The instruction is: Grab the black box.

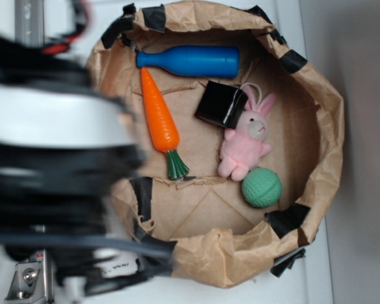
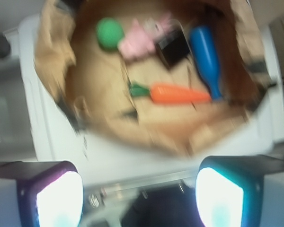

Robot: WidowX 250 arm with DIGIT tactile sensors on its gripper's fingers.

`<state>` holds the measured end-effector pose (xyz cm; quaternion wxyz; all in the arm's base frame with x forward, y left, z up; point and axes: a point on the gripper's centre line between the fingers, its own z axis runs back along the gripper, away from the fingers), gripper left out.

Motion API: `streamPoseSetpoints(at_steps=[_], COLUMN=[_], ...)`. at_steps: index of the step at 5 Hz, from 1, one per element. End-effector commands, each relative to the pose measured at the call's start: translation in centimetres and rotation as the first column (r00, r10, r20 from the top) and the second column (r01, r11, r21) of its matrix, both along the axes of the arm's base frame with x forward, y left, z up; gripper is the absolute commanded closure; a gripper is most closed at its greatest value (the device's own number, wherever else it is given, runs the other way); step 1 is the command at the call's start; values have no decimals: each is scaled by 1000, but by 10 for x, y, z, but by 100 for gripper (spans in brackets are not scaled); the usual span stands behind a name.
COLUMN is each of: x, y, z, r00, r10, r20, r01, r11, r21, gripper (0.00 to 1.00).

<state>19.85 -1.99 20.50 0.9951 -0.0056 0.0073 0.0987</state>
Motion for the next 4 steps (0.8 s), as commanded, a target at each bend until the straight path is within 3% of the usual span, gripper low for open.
streamPoseSetpoints(at_steps=[1,2,3,4], x=[54,61,48,34], y=[12,33,66,72], z=[-59,-71,-81,-89], r00=[935,918,835,823], r10=[352,382,508,529], r20=[35,104,210,207], r01=[-350,-380,-530,-552], r11=[936,924,846,830], r21=[-41,-36,58,75], gripper=[0,0,0,0])
